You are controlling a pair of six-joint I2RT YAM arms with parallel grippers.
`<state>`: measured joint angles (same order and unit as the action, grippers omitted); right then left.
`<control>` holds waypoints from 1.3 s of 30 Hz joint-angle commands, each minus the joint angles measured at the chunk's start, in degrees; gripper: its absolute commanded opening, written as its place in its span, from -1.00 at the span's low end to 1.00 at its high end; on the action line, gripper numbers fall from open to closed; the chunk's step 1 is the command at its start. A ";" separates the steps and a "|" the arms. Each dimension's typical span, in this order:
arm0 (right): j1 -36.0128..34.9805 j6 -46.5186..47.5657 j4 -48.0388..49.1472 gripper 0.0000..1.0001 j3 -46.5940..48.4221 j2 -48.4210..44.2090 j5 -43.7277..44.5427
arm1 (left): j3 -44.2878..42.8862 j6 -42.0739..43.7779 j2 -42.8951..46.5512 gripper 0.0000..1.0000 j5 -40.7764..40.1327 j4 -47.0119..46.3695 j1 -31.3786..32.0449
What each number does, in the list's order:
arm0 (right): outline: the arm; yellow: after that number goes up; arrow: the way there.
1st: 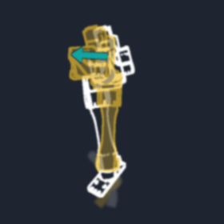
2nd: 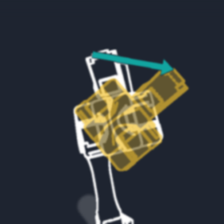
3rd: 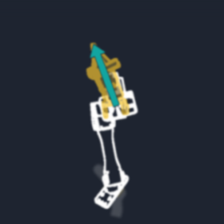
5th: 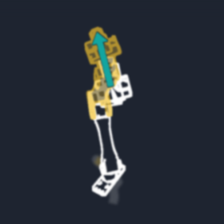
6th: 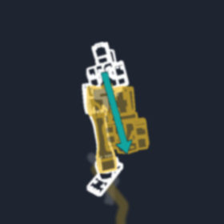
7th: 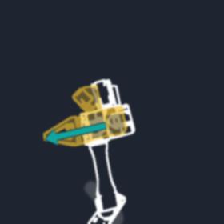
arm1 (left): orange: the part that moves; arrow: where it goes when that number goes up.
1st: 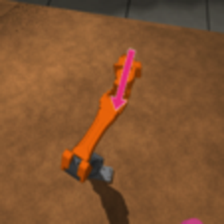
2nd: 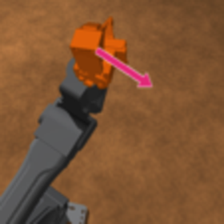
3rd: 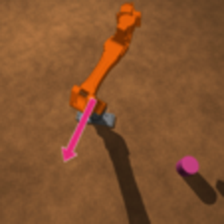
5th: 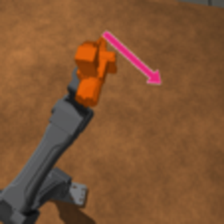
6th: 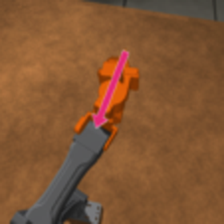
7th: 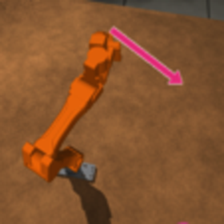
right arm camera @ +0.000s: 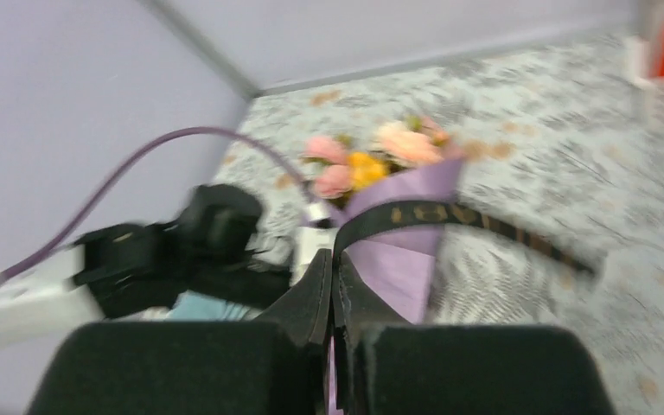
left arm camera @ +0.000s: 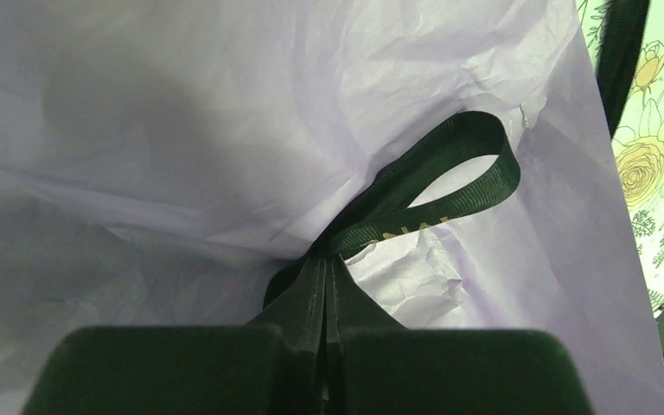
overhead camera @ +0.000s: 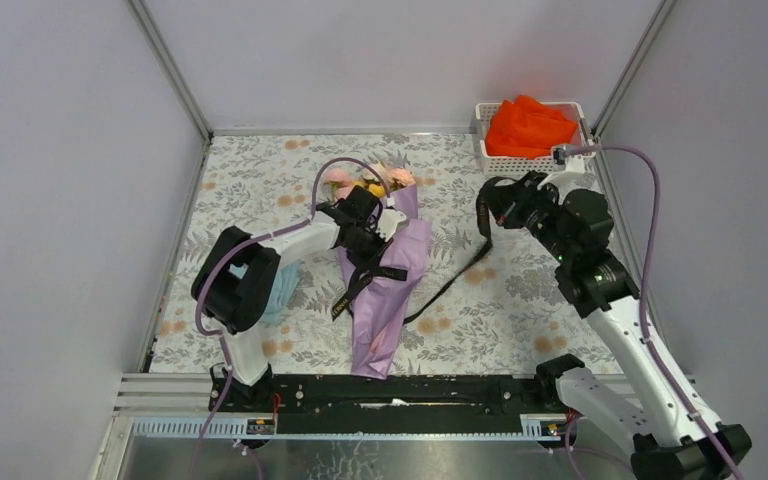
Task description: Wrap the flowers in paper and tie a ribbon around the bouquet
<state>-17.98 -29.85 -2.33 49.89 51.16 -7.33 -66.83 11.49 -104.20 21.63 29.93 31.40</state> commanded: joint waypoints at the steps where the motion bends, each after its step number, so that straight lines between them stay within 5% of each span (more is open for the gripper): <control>1: -8.56 6.70 -3.64 -1.00 7.37 3.54 -10.26 | -1.57 -0.01 -1.58 -1.00 -0.49 -4.36 -0.29; 5: -16.53 5.34 3.86 -1.00 12.56 7.00 -15.06 | -1.32 0.20 -1.39 -1.00 -0.49 -4.57 -0.32; 19: -17.04 -21.11 42.70 -1.00 0.18 27.08 -8.85 | 1.16 -3.52 0.45 -1.00 2.78 -7.10 -0.75; 29: -16.34 -19.22 42.45 -1.00 -7.00 33.12 -1.82 | 2.56 -5.16 0.40 -1.00 3.53 -8.36 -1.86; 36: -15.01 -15.65 45.72 -1.00 -0.58 48.25 -20.77 | 3.37 -4.37 3.36 -1.00 4.56 -8.33 -3.30; 39: -15.01 -14.42 45.16 -1.00 0.38 51.54 -22.41 | 2.79 -1.98 5.55 -1.00 5.48 -5.78 -4.16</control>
<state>-32.95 -47.48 40.03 47.31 99.59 -22.33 -63.88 6.20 -102.87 25.41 23.55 27.75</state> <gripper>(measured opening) 0.011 0.006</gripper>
